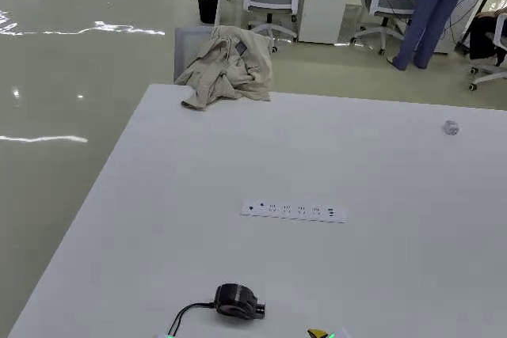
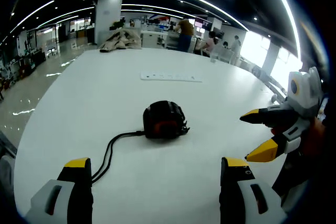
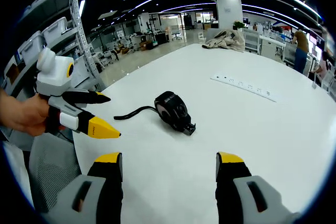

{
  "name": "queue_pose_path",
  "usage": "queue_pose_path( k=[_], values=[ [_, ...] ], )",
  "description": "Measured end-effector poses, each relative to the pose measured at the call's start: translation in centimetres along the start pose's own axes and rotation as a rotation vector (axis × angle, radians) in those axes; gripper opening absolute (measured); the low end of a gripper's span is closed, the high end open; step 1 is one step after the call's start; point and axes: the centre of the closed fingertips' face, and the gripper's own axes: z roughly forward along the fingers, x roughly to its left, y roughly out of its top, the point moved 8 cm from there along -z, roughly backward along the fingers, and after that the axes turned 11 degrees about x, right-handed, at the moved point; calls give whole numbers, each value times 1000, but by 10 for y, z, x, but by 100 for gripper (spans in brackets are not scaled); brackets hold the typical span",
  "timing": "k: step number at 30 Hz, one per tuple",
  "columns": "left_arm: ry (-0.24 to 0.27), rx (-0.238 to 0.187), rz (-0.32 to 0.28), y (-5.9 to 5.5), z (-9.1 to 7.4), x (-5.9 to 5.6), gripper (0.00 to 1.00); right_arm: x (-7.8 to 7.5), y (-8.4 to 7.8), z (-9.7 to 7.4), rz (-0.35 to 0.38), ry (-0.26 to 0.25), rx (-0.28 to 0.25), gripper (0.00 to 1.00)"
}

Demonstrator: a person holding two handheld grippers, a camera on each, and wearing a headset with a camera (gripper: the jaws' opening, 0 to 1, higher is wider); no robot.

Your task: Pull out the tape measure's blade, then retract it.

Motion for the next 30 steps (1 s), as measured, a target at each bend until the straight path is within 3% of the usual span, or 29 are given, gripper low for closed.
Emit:
queue_pose_path(
  k=[18,30],
  values=[
    [-24,5,21,-26,-28,4,100,20,-19,-31,40,-31,-12,84],
    [-26,7,26,-33,-48,-2,100,28,-28,-47,60,-32,-13,88]
  ],
)
